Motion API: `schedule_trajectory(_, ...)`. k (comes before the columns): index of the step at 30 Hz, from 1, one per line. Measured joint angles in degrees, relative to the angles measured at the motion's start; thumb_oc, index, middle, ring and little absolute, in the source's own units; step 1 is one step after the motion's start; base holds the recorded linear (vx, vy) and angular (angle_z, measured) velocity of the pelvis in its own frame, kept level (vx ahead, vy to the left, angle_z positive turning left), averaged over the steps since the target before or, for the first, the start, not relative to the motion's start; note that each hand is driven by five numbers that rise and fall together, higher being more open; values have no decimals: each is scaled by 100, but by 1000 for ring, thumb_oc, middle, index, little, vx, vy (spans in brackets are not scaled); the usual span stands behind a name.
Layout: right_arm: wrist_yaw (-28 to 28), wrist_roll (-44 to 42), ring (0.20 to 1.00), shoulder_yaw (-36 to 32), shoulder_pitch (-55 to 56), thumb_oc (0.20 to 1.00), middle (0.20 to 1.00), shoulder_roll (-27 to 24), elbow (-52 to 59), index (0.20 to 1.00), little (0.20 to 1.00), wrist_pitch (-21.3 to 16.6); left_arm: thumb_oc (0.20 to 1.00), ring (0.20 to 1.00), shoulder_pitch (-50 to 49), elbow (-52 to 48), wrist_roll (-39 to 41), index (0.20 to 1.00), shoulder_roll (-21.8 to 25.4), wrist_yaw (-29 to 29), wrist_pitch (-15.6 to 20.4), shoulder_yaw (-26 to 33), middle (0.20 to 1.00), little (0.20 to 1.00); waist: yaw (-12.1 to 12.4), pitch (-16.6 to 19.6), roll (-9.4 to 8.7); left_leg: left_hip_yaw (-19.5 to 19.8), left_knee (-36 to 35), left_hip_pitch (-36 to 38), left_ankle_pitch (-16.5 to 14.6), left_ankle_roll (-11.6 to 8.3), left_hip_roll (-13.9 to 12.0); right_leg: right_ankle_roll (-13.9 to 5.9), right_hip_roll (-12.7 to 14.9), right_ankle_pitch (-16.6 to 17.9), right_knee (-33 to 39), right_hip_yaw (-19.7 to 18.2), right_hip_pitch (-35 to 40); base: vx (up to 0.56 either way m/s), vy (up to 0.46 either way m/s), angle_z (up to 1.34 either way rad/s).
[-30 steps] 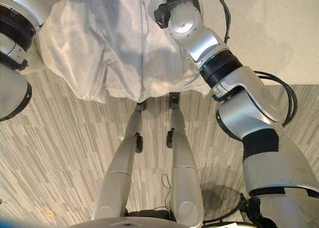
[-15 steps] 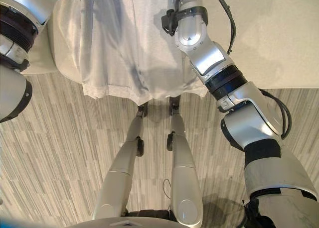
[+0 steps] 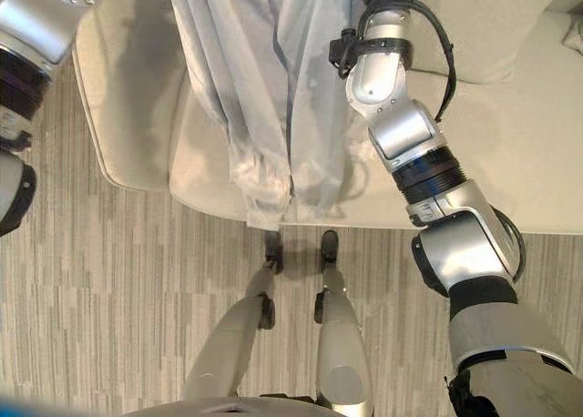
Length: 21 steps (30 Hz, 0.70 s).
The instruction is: Hang the clothes on the sofa on the clothes rack.
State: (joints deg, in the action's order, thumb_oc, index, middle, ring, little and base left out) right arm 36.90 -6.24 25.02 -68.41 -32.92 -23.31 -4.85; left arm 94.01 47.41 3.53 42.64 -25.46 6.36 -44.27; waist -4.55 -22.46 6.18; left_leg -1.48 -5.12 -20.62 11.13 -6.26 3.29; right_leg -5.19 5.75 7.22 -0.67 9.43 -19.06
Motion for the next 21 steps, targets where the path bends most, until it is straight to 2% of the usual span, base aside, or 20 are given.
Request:
schedule_trajectory(1, -30, 16, 200, -12, 40, 200, 200, -10, 14, 200, 200, -1, 200, 200, -221, -145, 1, 200, 19, -25, 54, 190, 200, 200, -1, 235, -13, 63, 22, 48, -286, -122, -10, -59, 0, -76, 91, 15, 128, 163, -39, 27)
schedule_trajectory(2, -75, 35, 200, -110, 115, 200, 200, -5, 124, 200, 200, -3, 200, 200, -378, -290, 2, 200, 56, -40, 70, 371, 200, 200, 27, 458, -129, -14, 24, 69, -368, -19, 1, -16, 24, -145, 188, 2, 209, 149, -24, 16)
schedule_trajectory(4, -119, 124, 200, -232, 108, 200, 200, -17, 315, 200, 200, -9, 200, 200, -437, -410, 4, 200, 193, -67, 75, 545, 200, 200, 28, 537, -258, -85, 17, 208, -376, -12, -37, -12, -6, -147, 253, 22, 381, 136, -19, 4)
schedule_trajectory(6, -177, 129, 200, -243, 63, 200, 200, -144, 344, 200, 200, -23, 200, 200, -437, -438, 4, 200, 299, -66, 69, 583, 200, 200, 15, 565, -313, -64, 12, 377, -296, 89, -41, -12, -31, -147, 258, 35, 554, 132, -10, 8)
schedule_trajectory(7, -297, 129, 200, -285, 61, 200, 200, -355, 346, 200, 200, -13, 200, 200, -446, -492, 1, 200, 309, -63, 65, 605, 200, 200, 16, 571, -322, -44, 6, 557, -292, 94, -31, -12, -29, -147, 305, 80, 775, 95, -5, 19)
schedule_trajectory(10, -385, 132, 200, -351, 87, 200, 200, -397, 318, 200, 200, -7, 200, 200, -520, -626, -5, 200, 307, -62, 66, 674, 200, 200, 13, 738, -479, -19, -5, 682, -319, 96, 5, -13, -22, -147, 572, 118, 1058, 70, -18, 15)
schedule_trajectory(13, -494, 132, 200, -381, 23, 200, 200, -445, 321, 200, 200, -2, 200, 200, -533, -620, -29, 200, 355, -48, 56, 677, 200, 200, 30, 741, -487, -2, -6, 908, -316, 100, -10, -13, -47, -147, 622, 133, 1321, 62, -38, 5)
schedule_trajectory(14, -505, 133, 200, -381, 8, 200, 200, -462, 322, 200, 200, 20, 200, 200, -553, -629, -31, 200, 369, -48, 56, 720, 200, 200, 29, 741, -489, -8, -10, 1091, -427, 61, -31, -8, -60, -152, 625, 137, 1504, 45, -51, -14)
schedule_trajectory(15, -528, 159, 200, -377, -24, 200, 200, -464, 328, 200, 200, 56, 200, 200, -675, -712, -36, 200, 373, -48, 59, 946, 200, 200, 24, 781, -515, -101, -12, 1274, -546, 120, -46, 9, -66, -165, 626, 121, 1662, 2, -56, -17)
schedule_trajectory(21, -629, 183, 200, -389, -19, 200, 200, -669, 320, 200, 200, 62, 200, 200, -881, -972, -33, 200, 364, -42, 56, 1115, 200, 200, 5, 1151, -695, -139, -37, 1597, -671, 152, -72, 26, -85, -204, 626, 130, 1985, 25, -60, -4)
